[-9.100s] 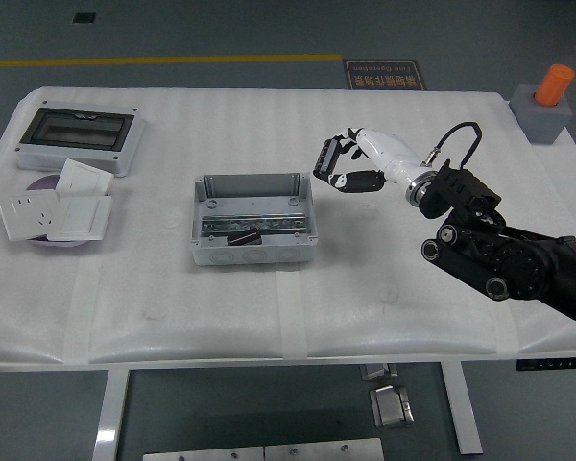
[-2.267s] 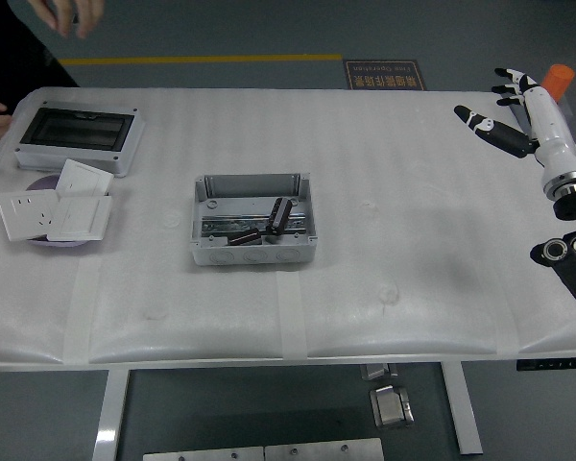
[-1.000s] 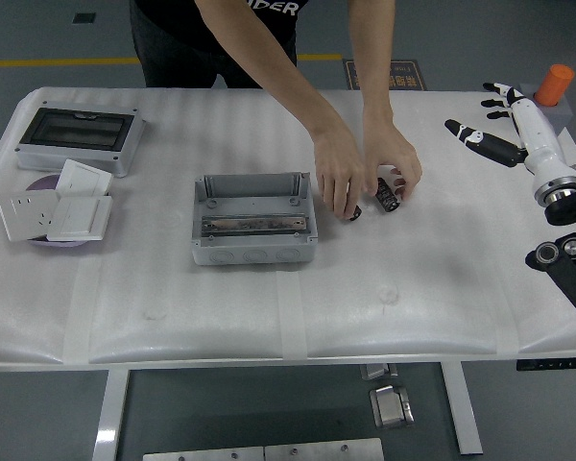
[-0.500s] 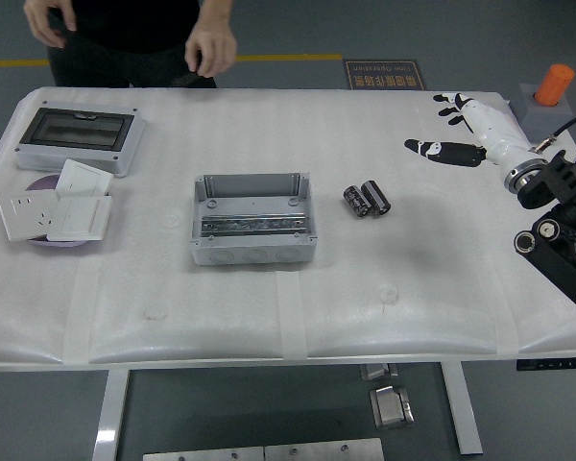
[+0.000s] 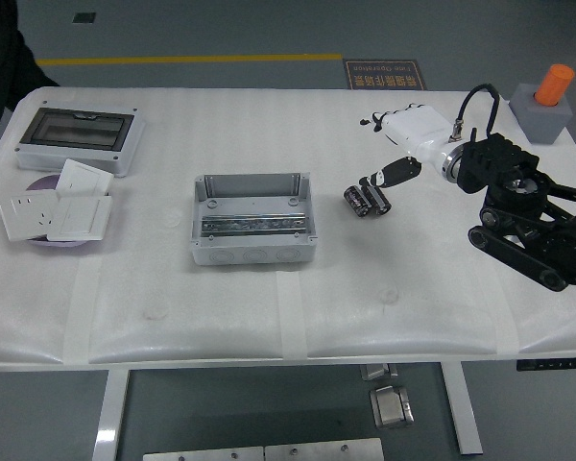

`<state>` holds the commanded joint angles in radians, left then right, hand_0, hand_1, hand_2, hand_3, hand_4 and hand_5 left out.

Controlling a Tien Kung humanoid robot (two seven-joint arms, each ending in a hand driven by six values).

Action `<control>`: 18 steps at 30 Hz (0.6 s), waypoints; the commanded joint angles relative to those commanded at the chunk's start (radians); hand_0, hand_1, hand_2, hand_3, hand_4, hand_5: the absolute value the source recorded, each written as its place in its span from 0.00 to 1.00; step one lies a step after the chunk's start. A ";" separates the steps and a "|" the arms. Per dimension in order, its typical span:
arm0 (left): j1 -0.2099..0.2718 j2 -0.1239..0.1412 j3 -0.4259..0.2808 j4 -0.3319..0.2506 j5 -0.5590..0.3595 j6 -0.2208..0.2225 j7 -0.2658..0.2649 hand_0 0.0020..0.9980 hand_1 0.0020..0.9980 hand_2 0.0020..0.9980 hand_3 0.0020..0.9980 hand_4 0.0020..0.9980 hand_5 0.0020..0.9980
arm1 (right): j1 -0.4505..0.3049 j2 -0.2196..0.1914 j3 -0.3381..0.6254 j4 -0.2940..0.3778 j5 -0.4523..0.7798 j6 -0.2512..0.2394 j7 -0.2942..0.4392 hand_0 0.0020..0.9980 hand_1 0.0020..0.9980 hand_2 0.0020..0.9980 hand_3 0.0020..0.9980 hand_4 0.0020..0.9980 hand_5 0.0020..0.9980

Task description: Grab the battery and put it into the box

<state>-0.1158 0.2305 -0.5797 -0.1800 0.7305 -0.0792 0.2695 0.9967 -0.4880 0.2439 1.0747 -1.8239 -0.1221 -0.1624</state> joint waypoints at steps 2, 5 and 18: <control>0.000 0.002 -0.001 0.000 0.003 0.000 0.001 0.46 0.58 0.41 0.50 0.46 0.28 | 0.021 0.010 -0.056 -0.018 -0.018 0.000 0.007 0.87 0.74 0.84 0.94 0.91 0.24; -0.002 0.003 -0.002 0.000 0.006 -0.001 0.003 0.46 0.58 0.41 0.50 0.46 0.28 | 0.043 0.030 -0.136 -0.060 -0.057 0.001 0.019 0.87 0.74 0.84 0.93 0.88 0.21; -0.013 0.005 0.004 0.000 0.006 -0.002 0.000 0.46 0.58 0.40 0.50 0.45 0.28 | 0.065 0.105 -0.140 -0.205 -0.200 0.126 0.098 0.87 0.73 0.82 0.91 0.84 0.20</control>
<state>-0.1288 0.2357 -0.5758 -0.1800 0.7361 -0.0815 0.2699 1.0613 -0.3828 0.1042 0.8699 -2.0243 0.0037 -0.0642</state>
